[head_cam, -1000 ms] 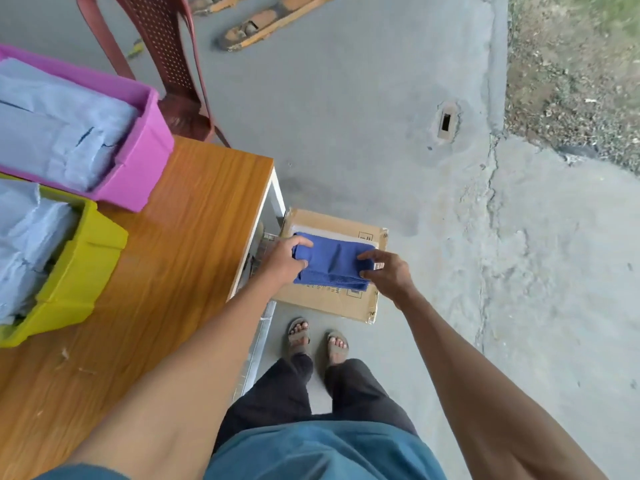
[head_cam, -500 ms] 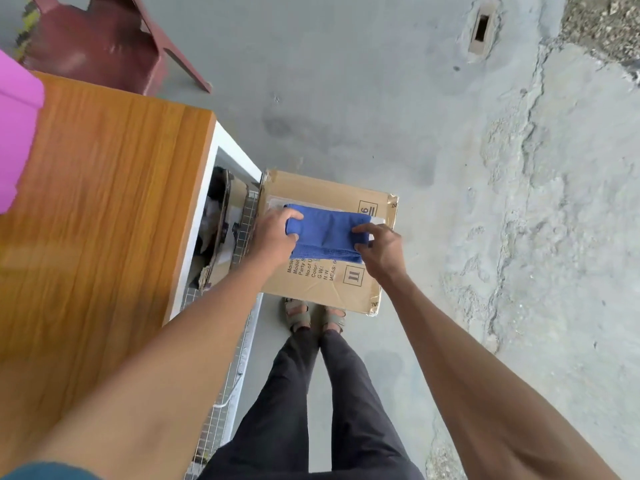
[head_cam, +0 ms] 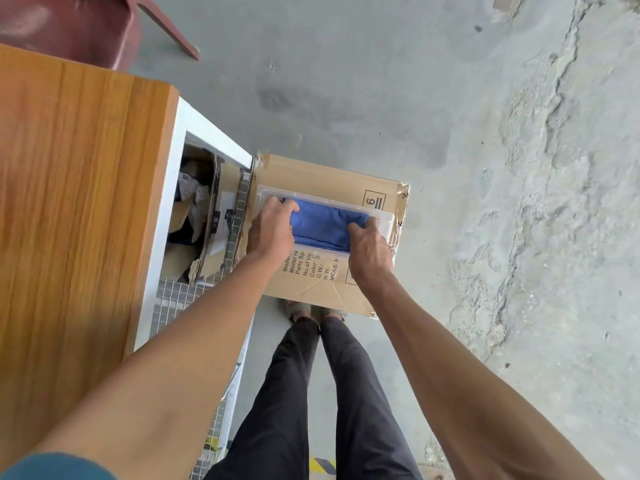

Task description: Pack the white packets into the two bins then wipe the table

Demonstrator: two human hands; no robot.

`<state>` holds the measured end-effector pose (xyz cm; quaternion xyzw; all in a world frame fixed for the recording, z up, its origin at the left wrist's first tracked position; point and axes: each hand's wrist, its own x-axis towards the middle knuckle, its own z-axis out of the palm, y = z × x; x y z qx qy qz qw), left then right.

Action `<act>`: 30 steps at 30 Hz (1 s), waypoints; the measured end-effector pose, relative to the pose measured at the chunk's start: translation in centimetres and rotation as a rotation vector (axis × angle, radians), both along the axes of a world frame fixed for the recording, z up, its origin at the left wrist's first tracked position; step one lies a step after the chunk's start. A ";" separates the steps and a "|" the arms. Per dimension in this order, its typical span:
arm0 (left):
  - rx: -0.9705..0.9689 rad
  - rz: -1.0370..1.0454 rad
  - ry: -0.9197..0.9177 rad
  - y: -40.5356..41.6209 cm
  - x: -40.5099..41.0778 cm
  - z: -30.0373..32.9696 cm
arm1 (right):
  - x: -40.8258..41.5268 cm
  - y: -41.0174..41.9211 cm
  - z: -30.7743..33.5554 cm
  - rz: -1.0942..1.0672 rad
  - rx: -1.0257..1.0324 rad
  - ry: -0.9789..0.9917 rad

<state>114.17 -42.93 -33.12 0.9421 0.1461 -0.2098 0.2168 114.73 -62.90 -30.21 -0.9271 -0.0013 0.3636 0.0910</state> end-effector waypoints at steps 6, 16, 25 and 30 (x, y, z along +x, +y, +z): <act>-0.045 0.028 -0.146 -2.4 -0.2 1.6 | 0.5 1.6 0.6 -0.216 0.177 -0.189; -0.712 0.519 0.455 -4.8 3.5 0.9 | 1.3 1.8 -1.3 -0.920 0.521 0.152; -0.379 0.493 0.353 0.9 2.9 1.0 | 1.1 2.2 0.9 -0.890 0.338 0.138; -0.391 0.441 0.313 0.3 2.2 3.0 | 0.7 2.4 3.5 -0.914 0.305 0.075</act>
